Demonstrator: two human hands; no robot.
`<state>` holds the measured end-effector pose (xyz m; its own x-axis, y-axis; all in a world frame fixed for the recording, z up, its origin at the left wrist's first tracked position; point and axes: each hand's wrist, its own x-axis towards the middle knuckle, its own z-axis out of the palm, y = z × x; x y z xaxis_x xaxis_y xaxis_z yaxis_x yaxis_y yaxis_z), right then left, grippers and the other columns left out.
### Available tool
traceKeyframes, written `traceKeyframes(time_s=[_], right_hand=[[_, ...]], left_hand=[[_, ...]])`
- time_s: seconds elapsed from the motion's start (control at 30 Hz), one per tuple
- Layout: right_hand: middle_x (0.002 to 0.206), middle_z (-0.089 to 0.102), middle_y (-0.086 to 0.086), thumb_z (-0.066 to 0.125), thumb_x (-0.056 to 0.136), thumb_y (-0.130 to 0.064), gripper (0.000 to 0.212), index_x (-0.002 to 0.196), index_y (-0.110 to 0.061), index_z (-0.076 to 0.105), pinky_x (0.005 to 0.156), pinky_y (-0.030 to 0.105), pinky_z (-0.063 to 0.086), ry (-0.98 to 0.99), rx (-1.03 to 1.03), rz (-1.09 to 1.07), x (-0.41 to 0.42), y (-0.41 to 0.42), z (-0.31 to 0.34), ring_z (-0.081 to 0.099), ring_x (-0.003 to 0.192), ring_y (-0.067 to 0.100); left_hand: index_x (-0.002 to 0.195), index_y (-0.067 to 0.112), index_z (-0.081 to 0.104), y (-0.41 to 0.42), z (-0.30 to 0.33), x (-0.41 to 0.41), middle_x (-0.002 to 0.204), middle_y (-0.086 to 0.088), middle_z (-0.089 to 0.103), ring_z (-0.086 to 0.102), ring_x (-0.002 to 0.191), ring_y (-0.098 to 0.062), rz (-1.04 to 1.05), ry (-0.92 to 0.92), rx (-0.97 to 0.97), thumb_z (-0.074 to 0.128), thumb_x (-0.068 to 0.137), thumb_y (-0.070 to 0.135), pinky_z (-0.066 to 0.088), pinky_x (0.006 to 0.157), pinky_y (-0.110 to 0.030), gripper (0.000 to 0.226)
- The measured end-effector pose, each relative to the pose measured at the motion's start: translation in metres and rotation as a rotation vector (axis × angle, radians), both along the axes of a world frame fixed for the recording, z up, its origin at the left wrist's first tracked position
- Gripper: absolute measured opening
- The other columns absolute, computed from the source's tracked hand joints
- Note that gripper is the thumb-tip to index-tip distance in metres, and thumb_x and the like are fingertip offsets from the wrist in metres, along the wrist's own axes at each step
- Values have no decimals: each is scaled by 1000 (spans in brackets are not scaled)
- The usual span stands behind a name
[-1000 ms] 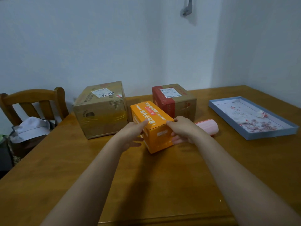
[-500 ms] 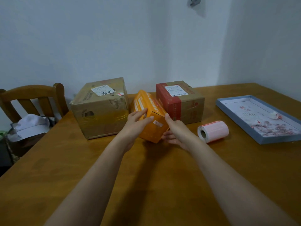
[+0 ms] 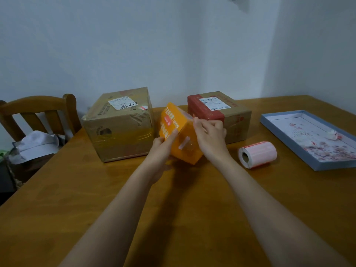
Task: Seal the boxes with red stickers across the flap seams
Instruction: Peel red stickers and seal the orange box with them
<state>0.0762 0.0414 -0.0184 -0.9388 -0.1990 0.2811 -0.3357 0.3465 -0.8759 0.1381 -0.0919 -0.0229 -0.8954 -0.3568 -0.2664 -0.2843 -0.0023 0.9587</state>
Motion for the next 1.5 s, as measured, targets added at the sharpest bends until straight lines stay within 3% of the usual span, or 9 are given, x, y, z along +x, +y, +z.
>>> traceKeyframes(time_s=[0.13, 0.3, 0.43, 0.63, 0.77, 0.93, 1.2, 1.4, 1.5], right_hand=[[134, 36, -6, 35, 99, -51, 41, 119, -32, 66, 100, 31, 26, 31, 74, 127, 4, -5, -6, 24, 125, 13], [138, 38, 6, 39, 100, -43, 38, 130, -22, 48, 101, 35, 30, -103, -33, -187, 0, 5, -26, 29, 131, 24], [135, 43, 11, 30, 96, -61, 57, 133, -19, 40, 100, 45, 40, -315, 48, -202, -6, 4, -41, 42, 125, 31], [124, 53, 8, 35, 98, -51, 43, 126, -19, 45, 95, 47, 48, -203, -36, -134, -18, -3, -31, 53, 112, 26], [132, 48, 3, 46, 100, -31, 32, 129, -21, 52, 103, 41, 43, -103, 59, -81, -22, -1, -33, 47, 122, 21], [141, 44, 0, 50, 99, -27, 38, 136, -19, 50, 105, 35, 41, -108, 83, -1, -28, -6, -42, 45, 128, 18], [154, 29, 1, 54, 96, -27, 32, 127, -22, 56, 112, 36, 26, -106, 132, -58, -38, -22, -45, 21, 141, 24], [152, 33, -2, 58, 94, -27, 41, 133, -17, 52, 115, 35, 29, -114, 84, -5, -40, -31, -47, 29, 140, 17], [148, 33, 1, 57, 94, -23, 38, 131, -20, 52, 106, 32, 33, -123, 122, -65, -39, -33, -43, 28, 137, 22]], left_hand=[[145, 11, 40, -1, -11, 1, 144, -10, 46, 45, 130, -33, 160, -137, -43, 30, 100, 57, 40, 102, -48, 65], [149, 10, 34, -7, -10, 2, 150, -14, 38, 42, 132, -34, 225, -158, -126, 30, 100, 55, 42, 105, -48, 66], [146, 18, 36, -2, -6, 6, 132, -16, 50, 62, 99, -34, 140, -221, -18, 30, 96, 63, 59, 71, -43, 67], [137, 20, 46, 8, 1, -15, 110, -3, 60, 61, 101, -28, 170, -8, 53, 31, 100, 54, 54, 90, -43, 52], [143, 23, 39, 6, -1, -27, 139, -6, 51, 57, 116, -34, 170, -20, -2, 32, 101, 53, 50, 96, -48, 52], [145, 25, 38, 3, -9, -38, 142, -2, 50, 52, 123, -30, 99, 3, -27, 33, 100, 53, 46, 101, -47, 53], [141, 22, 43, -7, -13, -51, 136, -3, 55, 55, 120, -28, 122, 23, -47, 31, 102, 50, 47, 100, -45, 50], [143, 20, 43, -21, -16, -54, 136, -3, 54, 55, 120, -27, 117, -9, -43, 33, 101, 52, 48, 99, -45, 54], [131, 16, 51, -22, -11, -52, 120, -1, 60, 60, 112, -26, 171, 25, -138, 34, 102, 48, 52, 94, -43, 47]])
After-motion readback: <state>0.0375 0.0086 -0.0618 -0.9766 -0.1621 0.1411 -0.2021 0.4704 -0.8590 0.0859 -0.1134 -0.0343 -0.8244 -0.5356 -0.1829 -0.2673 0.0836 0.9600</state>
